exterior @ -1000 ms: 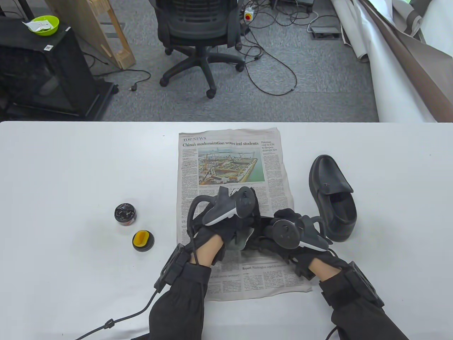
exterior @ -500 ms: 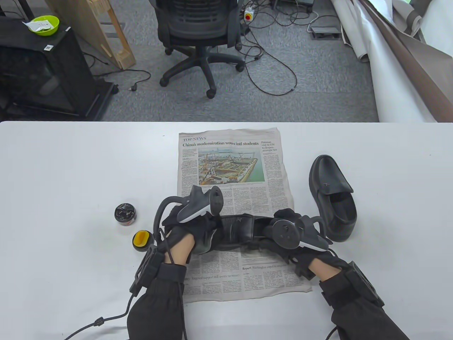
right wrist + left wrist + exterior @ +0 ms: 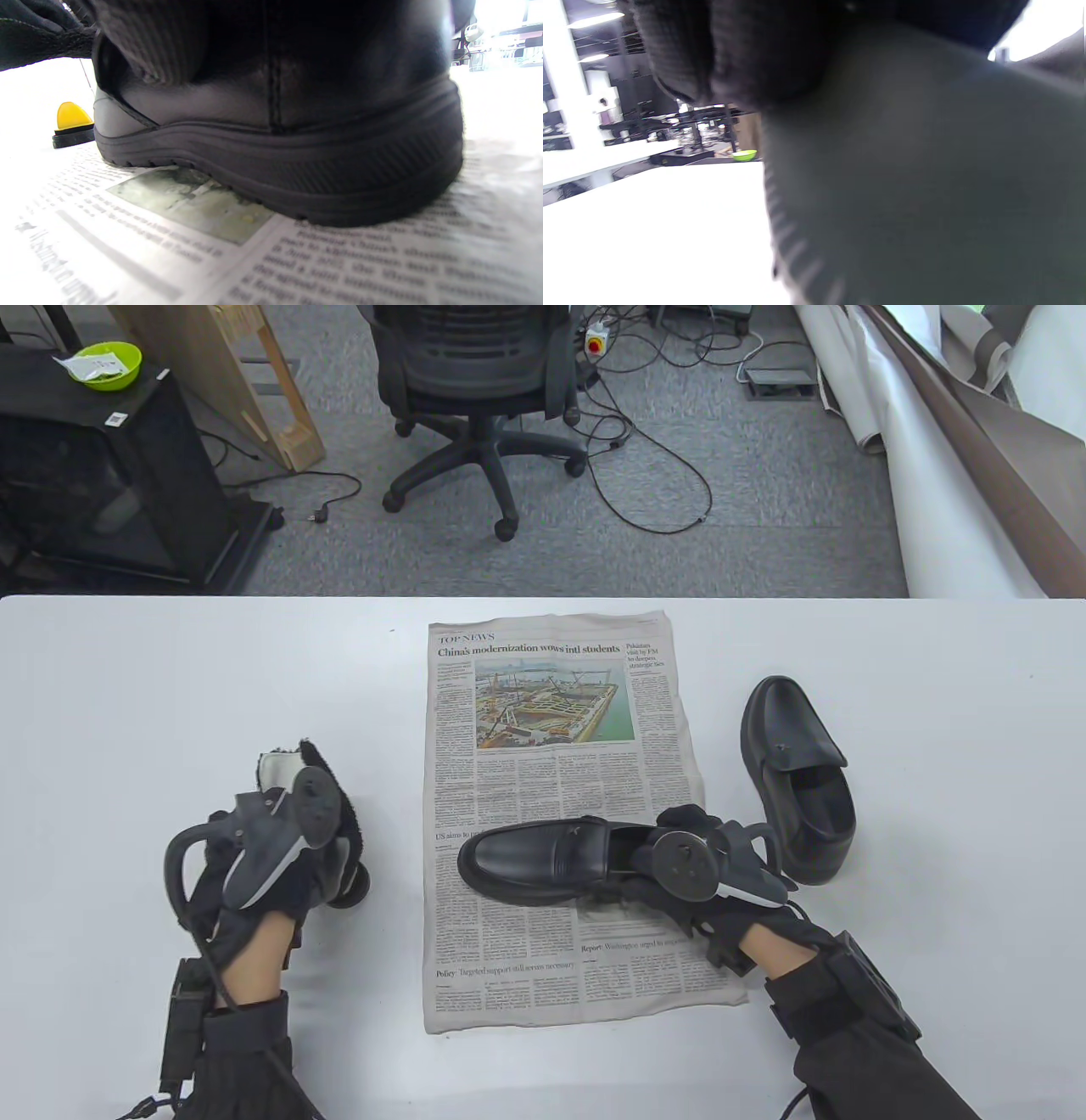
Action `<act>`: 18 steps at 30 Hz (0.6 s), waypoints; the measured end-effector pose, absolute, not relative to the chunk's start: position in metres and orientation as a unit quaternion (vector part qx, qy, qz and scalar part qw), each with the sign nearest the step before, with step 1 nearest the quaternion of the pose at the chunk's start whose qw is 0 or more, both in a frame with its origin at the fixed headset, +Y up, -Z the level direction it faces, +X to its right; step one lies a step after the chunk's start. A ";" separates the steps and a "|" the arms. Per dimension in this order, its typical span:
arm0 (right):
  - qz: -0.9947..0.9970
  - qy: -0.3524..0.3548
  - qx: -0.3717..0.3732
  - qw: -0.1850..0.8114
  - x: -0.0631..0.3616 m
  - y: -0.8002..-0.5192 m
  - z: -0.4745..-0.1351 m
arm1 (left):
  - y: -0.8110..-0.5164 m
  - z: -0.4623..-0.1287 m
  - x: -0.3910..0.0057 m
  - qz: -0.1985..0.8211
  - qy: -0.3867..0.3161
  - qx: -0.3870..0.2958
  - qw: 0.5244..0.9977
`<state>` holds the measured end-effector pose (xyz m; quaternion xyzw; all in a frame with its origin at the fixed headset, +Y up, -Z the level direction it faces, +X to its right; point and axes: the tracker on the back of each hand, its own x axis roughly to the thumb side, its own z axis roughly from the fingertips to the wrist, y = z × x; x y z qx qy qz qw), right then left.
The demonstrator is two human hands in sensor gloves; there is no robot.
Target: Dip and apply built-in sponge shoe polish on shoes
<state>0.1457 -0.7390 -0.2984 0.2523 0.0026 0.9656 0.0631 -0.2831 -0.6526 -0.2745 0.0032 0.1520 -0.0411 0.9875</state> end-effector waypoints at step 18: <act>0.965 0.000 0.254 0.066 0.147 -0.739 -0.298 | -0.748 -0.270 -0.371 -0.025 0.312 -0.107 0.944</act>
